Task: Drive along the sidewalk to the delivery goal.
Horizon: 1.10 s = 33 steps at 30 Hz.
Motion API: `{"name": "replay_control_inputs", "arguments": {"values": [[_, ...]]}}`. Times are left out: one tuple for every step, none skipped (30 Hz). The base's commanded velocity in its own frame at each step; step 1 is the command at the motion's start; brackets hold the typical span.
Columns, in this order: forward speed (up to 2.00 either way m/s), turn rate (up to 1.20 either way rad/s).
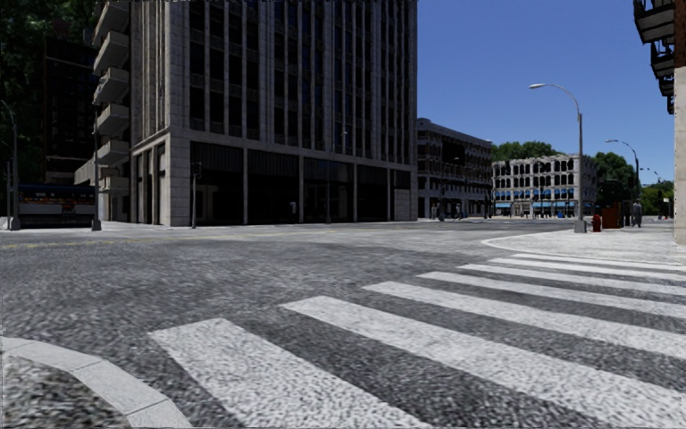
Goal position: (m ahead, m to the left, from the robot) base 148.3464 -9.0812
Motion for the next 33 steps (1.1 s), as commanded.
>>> {"name": "replay_control_inputs", "arguments": {"values": [[1.35, -0.64], [1.35, -0.64], [1.35, -0.64], [1.35, -0.64], [1.35, -0.64], [1.35, -0.64], [1.35, -0.64], [1.35, -0.64], [1.34, -0.64], [1.34, -0.64], [1.33, -0.64], [1.32, -0.64], [1.32, -0.64], [1.32, -0.64], [1.31, -0.64], [1.31, -0.64], [1.31, -0.63], [1.31, -0.63], [1.31, -0.62], [1.31, -0.61], [1.31, -0.60], [1.31, -0.59], [1.31, -0.59], [1.31, -0.59], [1.31, -0.59], [1.31, -0.59], [1.31, -0.59], [1.31, -0.59], [1.31, -0.59], [1.31, -0.59], [1.31, -0.59], [1.31, -0.59], [1.33, -0.59]]}}
